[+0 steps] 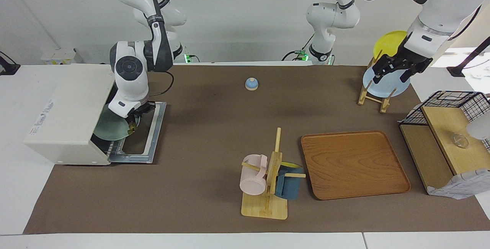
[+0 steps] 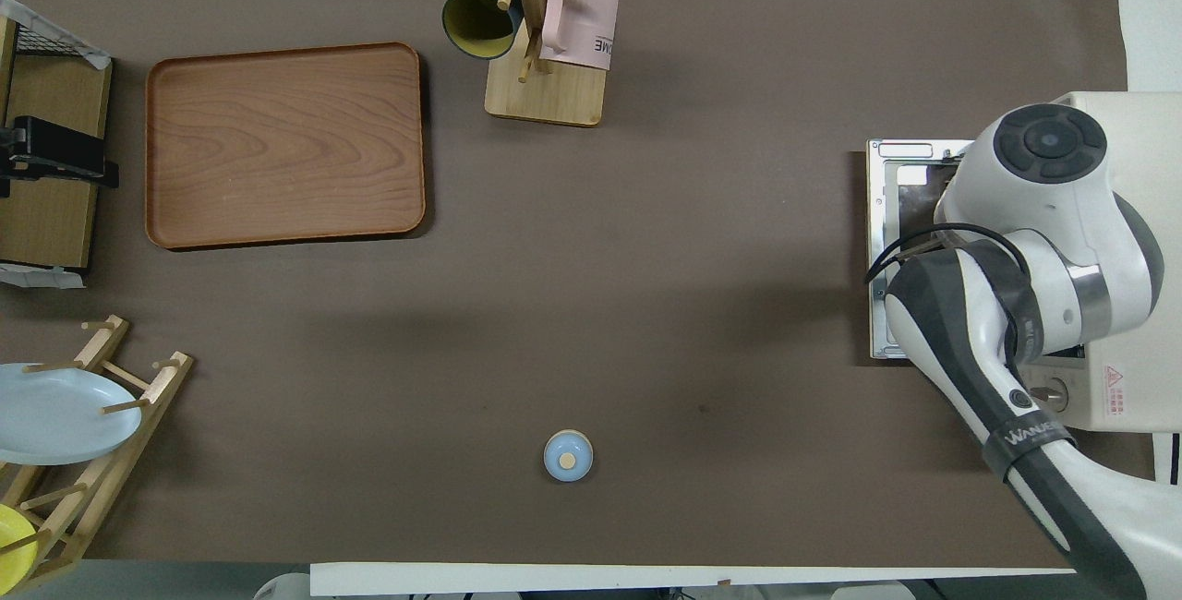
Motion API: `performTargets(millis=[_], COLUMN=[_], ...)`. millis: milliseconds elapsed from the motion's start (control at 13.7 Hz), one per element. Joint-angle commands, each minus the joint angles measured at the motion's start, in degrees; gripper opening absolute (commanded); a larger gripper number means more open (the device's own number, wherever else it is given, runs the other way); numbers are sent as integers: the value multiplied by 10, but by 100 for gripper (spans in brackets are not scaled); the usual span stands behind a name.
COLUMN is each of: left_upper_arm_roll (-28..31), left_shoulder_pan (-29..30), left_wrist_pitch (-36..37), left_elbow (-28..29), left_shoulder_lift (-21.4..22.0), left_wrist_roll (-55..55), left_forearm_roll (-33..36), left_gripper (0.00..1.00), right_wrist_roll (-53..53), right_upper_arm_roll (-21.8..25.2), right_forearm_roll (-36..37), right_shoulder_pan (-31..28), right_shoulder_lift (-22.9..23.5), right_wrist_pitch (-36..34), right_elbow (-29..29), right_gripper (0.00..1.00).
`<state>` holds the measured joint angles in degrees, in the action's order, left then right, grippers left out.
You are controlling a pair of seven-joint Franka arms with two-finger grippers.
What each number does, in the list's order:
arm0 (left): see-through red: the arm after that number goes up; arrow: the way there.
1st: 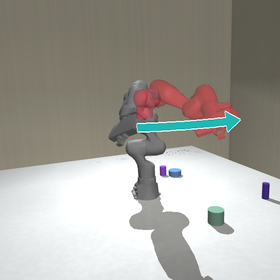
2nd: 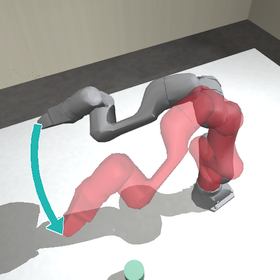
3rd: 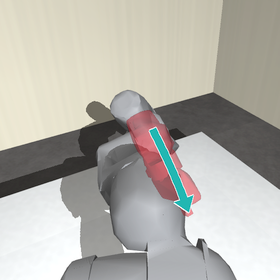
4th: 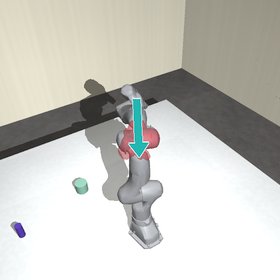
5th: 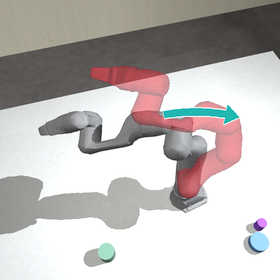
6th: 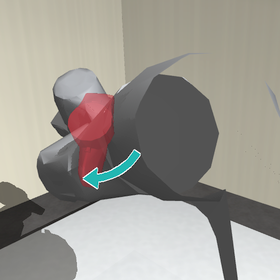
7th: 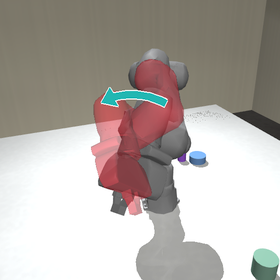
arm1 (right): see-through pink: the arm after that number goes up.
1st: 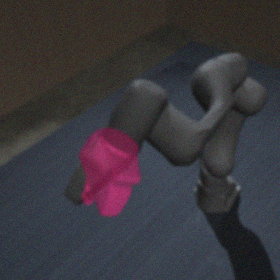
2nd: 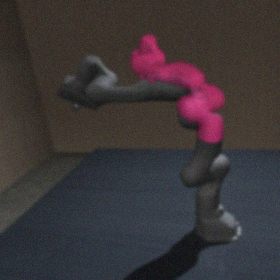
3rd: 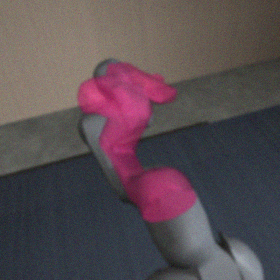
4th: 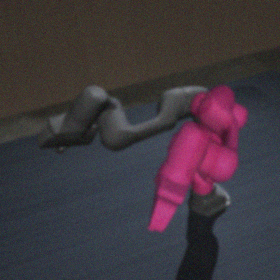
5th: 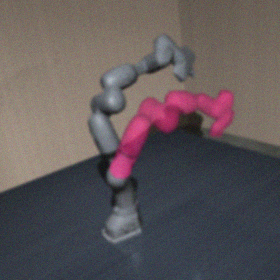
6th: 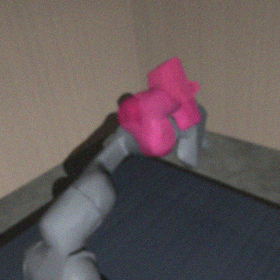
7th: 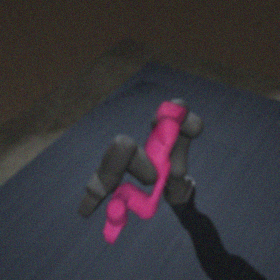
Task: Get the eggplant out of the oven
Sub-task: 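Pull the green plate with the eggplant out toward the table center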
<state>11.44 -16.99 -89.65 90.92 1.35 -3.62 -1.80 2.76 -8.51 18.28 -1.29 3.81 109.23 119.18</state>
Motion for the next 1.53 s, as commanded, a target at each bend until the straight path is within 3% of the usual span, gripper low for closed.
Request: performTargets(millis=[0,146,365,584,657,876,1022,1168,1241,1387,1460], left_upper_arm_roll=[2,2,2,2,2,2,2,2,2,2,1], left_shoulder_pan=[-1,-1,-1,-1,-1,-1,-1,-1,-1,-1,-1], left_wrist_pitch=[6,6,6,6,6,6,6,6,6,6,4], left_elbow=[7,7,7,7,7,7,7,7,7,7,7], left_shoulder_lift=[8,8,8,7,7,7,8,8,8,8,8], left_wrist_roll=[1,1,1,1,1,1,1,1,1,1,-2], left_forearm_roll=[-3,-3,-3,-3,-3,-3,-3,-4,-3,-4,-4], left_gripper=[100,100,100,100,100,100,100,100,100,100,100], right_wrist_roll=[-71,-167,-310,-418,-440,-558,-591,-591,-591,-550,-495], right_upper_arm_roll=[-4,-4,-5,-8,-23,-34,-34,-33,-31,-27,-27], right_forearm_roll=[4,-3,-31,-59,-59,-69,-90,-97,-96,-92,-93], right_shoulder_pan=[79,164,282,371,383,412,407,408,406,344,309], right_shoulder_lift=[31,84,230,369,398,420,418,422,420,365,334], right_wrist_pitch=[-59,-129,-235,-221,-197,-113,-38,-45,-48,-92,-101], right_elbow=[-77,-176,-396,-591,-613,-595,-563,-588,-598,-594,-563], right_gripper=[0,0,0,0,0,2,16,22,30,31,30])
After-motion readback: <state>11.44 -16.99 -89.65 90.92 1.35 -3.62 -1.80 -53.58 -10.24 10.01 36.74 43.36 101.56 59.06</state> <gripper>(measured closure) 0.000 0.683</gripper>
